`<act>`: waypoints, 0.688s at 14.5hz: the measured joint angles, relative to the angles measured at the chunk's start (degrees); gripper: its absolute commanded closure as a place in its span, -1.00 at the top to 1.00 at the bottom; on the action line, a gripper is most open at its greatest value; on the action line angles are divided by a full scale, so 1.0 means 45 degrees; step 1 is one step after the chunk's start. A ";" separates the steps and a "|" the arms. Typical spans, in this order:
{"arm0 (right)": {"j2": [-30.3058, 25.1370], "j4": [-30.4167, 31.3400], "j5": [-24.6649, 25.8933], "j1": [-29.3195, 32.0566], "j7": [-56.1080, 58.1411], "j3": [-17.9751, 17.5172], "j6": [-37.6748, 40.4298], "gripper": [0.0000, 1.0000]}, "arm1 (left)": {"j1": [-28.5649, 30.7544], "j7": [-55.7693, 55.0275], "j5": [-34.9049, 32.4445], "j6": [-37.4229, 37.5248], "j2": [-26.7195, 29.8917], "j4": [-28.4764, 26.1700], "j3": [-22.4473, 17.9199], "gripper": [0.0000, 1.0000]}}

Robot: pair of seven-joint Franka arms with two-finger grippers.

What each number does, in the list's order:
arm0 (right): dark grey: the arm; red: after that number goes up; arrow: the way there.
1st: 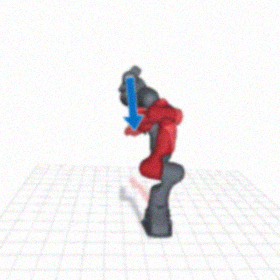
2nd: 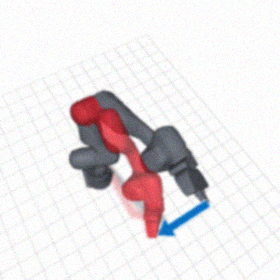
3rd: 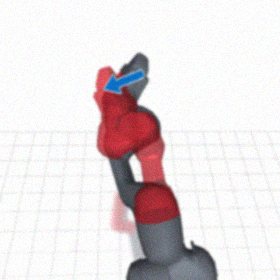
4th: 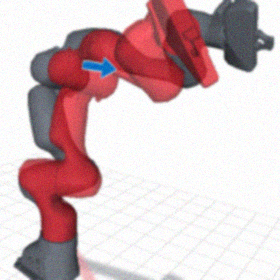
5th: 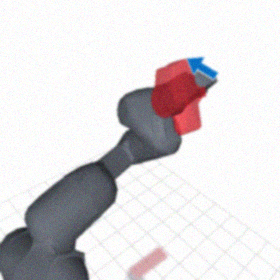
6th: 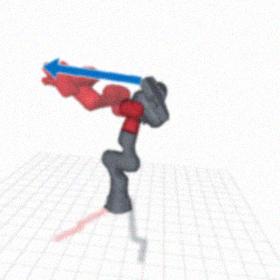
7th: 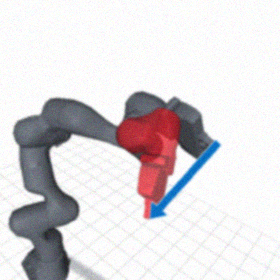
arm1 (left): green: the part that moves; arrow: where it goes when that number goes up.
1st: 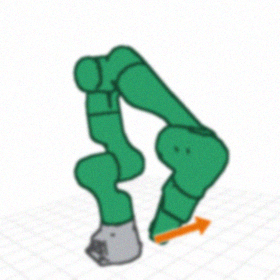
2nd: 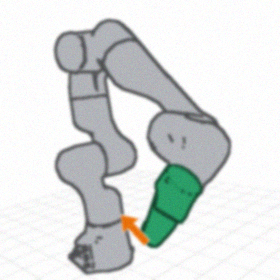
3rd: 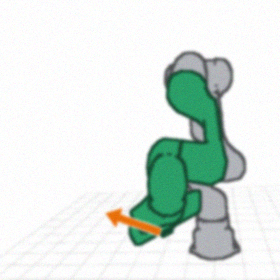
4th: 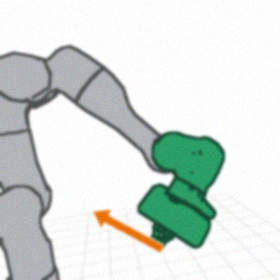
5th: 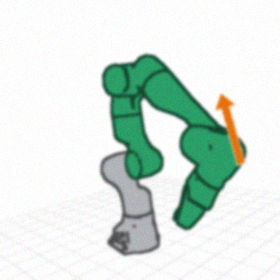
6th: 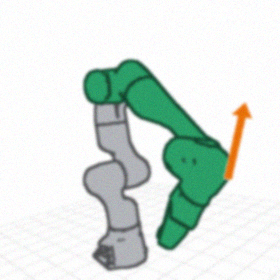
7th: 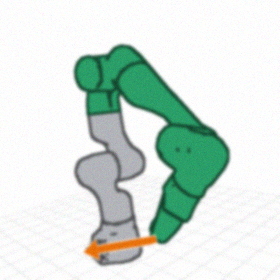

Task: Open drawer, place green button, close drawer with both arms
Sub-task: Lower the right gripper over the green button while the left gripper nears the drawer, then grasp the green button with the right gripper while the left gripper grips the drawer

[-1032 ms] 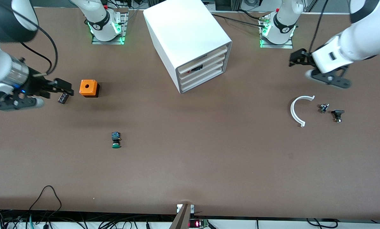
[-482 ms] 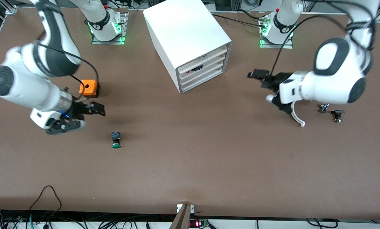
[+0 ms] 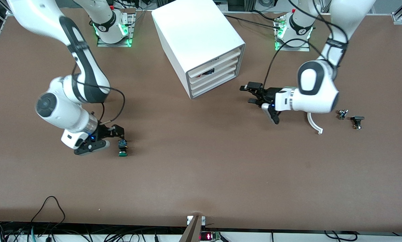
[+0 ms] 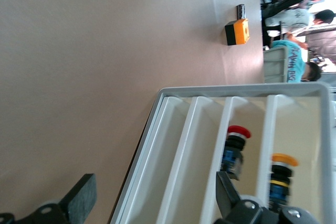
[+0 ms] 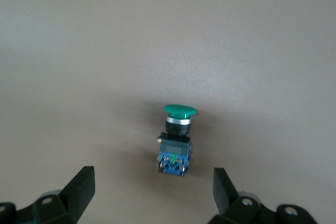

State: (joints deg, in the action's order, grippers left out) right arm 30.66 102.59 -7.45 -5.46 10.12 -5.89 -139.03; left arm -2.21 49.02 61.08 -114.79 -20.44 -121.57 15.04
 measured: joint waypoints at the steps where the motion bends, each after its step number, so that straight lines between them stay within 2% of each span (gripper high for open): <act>1: 0.0409 0.0013 0.0000 -0.0013 0.0012 -0.0003 -0.0324 1.00 | -0.0005 0.0581 0.0775 -0.0136 -0.0229 -0.0304 0.0209 0.98; 4: 0.1328 0.0009 0.0000 -0.0055 0.0037 -0.0006 -0.1031 1.00 | -0.0023 0.2614 0.2642 -0.0247 -0.0935 -0.1075 0.0661 0.68; 5: 0.1585 0.0002 0.0000 -0.0057 0.0045 -0.0006 -0.1275 0.90 | -0.0022 0.3610 0.3077 -0.0246 -0.1504 -0.1266 0.0700 0.45; 6: 0.1665 0.0001 0.0000 -0.0058 0.0052 -0.0005 -0.1354 0.69 | -0.0010 0.4018 0.3301 -0.0234 -0.1858 -0.1295 0.0726 0.32; 7: 0.1688 0.0000 0.0000 -0.0058 0.0055 -0.0006 -0.1370 0.41 | 0.0000 0.4283 0.3578 -0.0227 -0.2147 -0.1306 0.0831 0.27; 8: 0.1685 -0.0005 0.0000 -0.0058 0.0056 -0.0005 -0.1370 0.08 | 0.0001 0.4432 0.3789 -0.0227 -0.2340 -0.1312 0.0977 0.09; 9: 0.1685 -0.0017 0.0000 -0.0058 0.0056 -0.0006 -0.1370 -0.69 | -0.0003 0.4456 0.3962 -0.0226 -0.2449 -0.1326 0.1158 0.04; 10: 0.1685 -0.0027 0.0000 -0.0057 0.0057 -0.0006 -0.1370 -1.00 | -0.0008 0.4456 0.4032 -0.0226 -0.2486 -0.1361 0.1312 0.07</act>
State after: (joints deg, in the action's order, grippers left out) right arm 38.24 102.47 -7.45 -5.72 10.38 -5.91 -145.20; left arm -2.24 69.07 79.23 -115.81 -31.63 -127.70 20.94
